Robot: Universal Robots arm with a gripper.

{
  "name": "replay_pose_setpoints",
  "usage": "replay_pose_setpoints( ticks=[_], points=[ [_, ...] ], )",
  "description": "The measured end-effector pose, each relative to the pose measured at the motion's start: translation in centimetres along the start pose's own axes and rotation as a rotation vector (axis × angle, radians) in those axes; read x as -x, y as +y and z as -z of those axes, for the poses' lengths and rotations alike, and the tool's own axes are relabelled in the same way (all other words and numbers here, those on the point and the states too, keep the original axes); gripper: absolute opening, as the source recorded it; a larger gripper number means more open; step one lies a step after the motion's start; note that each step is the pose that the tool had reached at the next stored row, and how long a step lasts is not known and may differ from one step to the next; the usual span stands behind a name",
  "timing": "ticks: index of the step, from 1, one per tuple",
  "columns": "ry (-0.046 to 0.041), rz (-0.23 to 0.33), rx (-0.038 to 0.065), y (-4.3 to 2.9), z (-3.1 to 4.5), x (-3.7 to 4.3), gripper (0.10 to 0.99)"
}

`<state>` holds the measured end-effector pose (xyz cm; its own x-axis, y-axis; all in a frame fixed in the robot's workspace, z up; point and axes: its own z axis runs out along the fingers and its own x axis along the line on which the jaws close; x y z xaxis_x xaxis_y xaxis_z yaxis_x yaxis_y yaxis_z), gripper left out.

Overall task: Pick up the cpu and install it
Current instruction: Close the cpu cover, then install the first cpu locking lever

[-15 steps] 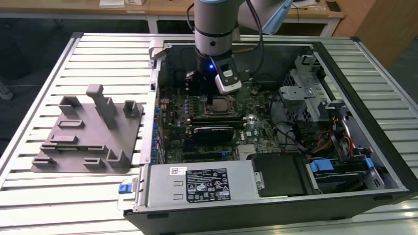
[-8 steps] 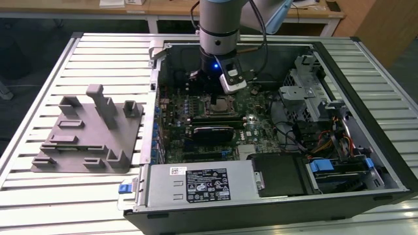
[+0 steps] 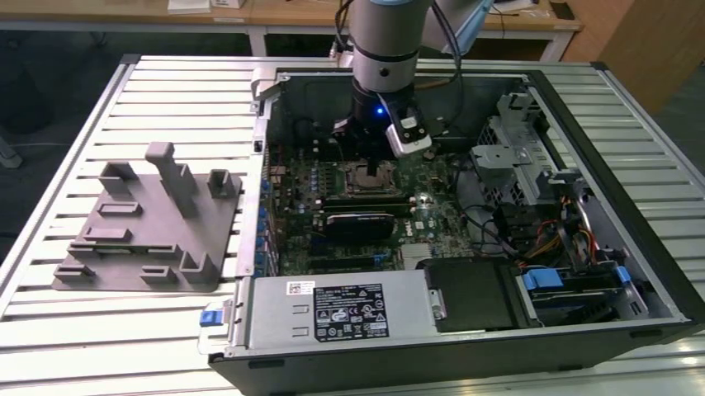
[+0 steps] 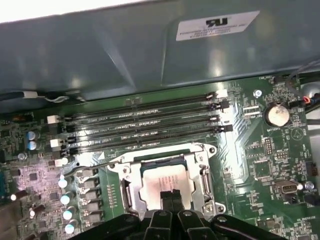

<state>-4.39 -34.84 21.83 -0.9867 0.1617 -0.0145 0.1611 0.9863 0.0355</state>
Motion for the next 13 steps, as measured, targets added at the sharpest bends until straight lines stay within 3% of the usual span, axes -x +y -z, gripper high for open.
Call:
replay_pose_setpoints(
  ticks=[6,13],
  points=[
    [-0.0001,0.001,0.000,0.05,1.13,0.02,0.106],
    [-0.0001,0.001,0.000,0.05,1.20,0.02,0.106]
  ],
)
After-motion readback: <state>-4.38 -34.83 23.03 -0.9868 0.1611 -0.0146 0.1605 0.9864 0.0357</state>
